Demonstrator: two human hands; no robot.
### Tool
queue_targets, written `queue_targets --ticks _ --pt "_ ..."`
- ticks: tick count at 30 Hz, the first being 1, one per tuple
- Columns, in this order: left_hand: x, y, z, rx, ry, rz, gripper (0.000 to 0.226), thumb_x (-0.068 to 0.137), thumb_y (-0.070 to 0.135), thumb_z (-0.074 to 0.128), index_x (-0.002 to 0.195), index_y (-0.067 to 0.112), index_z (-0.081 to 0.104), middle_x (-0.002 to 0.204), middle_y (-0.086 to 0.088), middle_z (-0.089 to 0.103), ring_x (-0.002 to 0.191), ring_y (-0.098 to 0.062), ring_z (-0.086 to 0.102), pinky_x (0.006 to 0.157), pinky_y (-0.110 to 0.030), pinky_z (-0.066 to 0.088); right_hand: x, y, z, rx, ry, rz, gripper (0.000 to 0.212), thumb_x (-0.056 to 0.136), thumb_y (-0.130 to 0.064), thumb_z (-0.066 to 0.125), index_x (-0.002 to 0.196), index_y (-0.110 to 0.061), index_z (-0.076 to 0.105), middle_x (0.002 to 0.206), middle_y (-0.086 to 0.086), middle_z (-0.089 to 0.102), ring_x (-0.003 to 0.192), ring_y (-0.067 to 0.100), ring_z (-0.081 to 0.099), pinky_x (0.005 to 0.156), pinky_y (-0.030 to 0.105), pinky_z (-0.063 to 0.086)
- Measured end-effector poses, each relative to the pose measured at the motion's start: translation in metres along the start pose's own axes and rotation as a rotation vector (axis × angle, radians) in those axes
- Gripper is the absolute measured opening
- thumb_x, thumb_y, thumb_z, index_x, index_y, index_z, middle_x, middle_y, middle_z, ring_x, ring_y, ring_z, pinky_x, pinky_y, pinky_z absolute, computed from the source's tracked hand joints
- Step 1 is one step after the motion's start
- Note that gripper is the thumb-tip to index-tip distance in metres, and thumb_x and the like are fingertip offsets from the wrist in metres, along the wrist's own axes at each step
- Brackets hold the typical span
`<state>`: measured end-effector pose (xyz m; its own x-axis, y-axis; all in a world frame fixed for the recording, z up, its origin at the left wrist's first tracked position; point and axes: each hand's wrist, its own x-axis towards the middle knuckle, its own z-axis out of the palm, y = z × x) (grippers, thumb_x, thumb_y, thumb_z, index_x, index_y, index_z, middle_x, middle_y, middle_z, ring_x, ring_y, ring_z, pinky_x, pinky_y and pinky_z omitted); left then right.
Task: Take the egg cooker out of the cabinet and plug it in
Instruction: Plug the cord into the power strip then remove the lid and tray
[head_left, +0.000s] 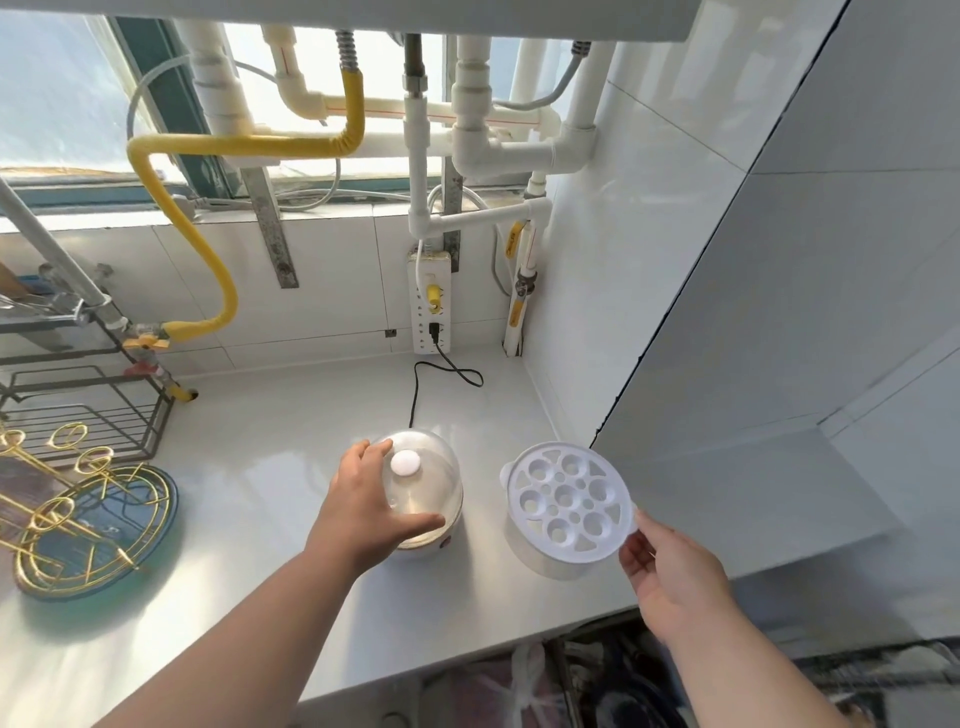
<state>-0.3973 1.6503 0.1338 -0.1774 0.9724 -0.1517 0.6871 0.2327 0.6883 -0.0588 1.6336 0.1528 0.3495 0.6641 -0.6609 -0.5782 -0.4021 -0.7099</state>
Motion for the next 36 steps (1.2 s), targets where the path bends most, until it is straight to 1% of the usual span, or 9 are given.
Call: queue_targets --ticks 9,15,18,22,24,26,28,32,36 --pt "0.003 -0.005 0.004 0.023 -0.013 0.003 0.145 0.038 0.081 0.083 0.163 0.029 0.032 0.171 0.000 0.027 0.158 -0.023 0.024 0.124 -0.044 0.034 -0.004 0.003 0.007 0.021 -0.017 -0.008 0.008 0.098 -0.004 0.073 0.104 0.002 0.071 0.092 0.013 0.071 0.080 0.020 0.064 0.078 0.033 0.057" --pt "-0.002 -0.006 -0.002 -0.040 -0.046 -0.019 0.160 0.038 0.088 0.083 0.171 0.033 0.013 0.179 -0.008 0.009 0.165 -0.023 -0.001 0.130 -0.051 0.018 -0.006 0.003 0.015 0.024 -0.046 -0.006 0.008 0.097 -0.003 0.074 0.104 0.001 0.072 0.090 0.013 0.072 0.078 0.020 0.066 0.076 0.033 0.058" --pt "-0.011 -0.006 -0.011 -0.038 0.069 0.021 0.137 0.059 0.093 0.070 0.169 0.023 0.029 0.177 -0.013 0.019 0.165 -0.027 0.005 0.130 -0.050 0.015 -0.009 0.001 0.018 0.006 -0.073 -0.006 0.007 0.096 -0.004 0.075 0.102 -0.001 0.074 0.088 0.012 0.073 0.075 0.019 0.066 0.073 0.033 0.058" --pt "-0.034 0.003 -0.021 -0.030 0.376 0.096 0.098 0.083 0.080 0.054 0.149 0.009 0.060 0.153 -0.014 0.054 0.148 -0.031 0.042 0.121 -0.046 0.032 -0.017 0.001 0.021 -0.030 -0.130 -0.009 0.008 0.096 -0.005 0.075 0.103 -0.001 0.074 0.086 0.011 0.072 0.073 0.018 0.063 0.068 0.031 0.057" --pt "-0.048 0.015 -0.024 -0.172 0.376 0.078 0.077 0.090 0.074 0.063 0.141 0.017 0.066 0.139 -0.003 0.062 0.131 -0.020 0.056 0.104 -0.037 0.048 -0.022 0.002 0.023 -0.046 -0.179 -0.005 0.010 0.097 -0.005 0.075 0.105 0.000 0.074 0.087 0.012 0.071 0.074 0.019 0.063 0.070 0.032 0.057" --pt "-0.061 0.028 -0.026 -0.353 0.297 0.022 0.040 0.095 0.060 0.066 0.125 0.034 0.070 0.124 0.009 0.070 0.105 0.000 0.066 0.083 -0.023 0.050 -0.029 0.004 0.028 -0.067 -0.224 0.004 0.009 0.096 -0.004 0.075 0.103 0.000 0.074 0.084 0.012 0.071 0.072 0.019 0.062 0.069 0.032 0.057" --pt "-0.073 0.033 -0.027 -0.518 0.249 -0.055 0.007 0.101 0.041 0.070 0.106 0.041 0.074 0.103 0.012 0.079 0.089 0.003 0.070 0.078 -0.026 0.053 -0.038 0.008 0.035 -0.100 -0.278 0.018 0.004 0.096 -0.005 0.075 0.096 -0.001 0.073 0.075 0.008 0.069 0.067 0.018 0.061 0.063 0.030 0.058" --pt "-0.100 0.026 -0.032 -0.736 0.274 -0.216 0.012 0.102 0.030 0.071 0.103 0.027 0.083 0.095 0.003 0.083 0.095 -0.020 0.076 0.071 -0.033 0.060 -0.058 0.025 0.053 -0.177 -0.387 0.062 0.009 0.095 -0.005 0.076 0.088 -0.003 0.072 0.064 0.005 0.068 0.064 0.018 0.061 0.058 0.029 0.058" --pt "-0.128 0.004 -0.048 -0.835 0.380 -0.298 0.014 0.102 0.022 0.070 0.104 0.019 0.083 0.098 -0.006 0.083 0.094 -0.024 0.076 0.068 -0.033 0.060 -0.078 0.048 0.075 -0.239 -0.466 0.114 0.012 0.095 -0.004 0.076 0.085 -0.002 0.071 0.064 0.007 0.070 0.062 0.019 0.063 0.052 0.026 0.060"
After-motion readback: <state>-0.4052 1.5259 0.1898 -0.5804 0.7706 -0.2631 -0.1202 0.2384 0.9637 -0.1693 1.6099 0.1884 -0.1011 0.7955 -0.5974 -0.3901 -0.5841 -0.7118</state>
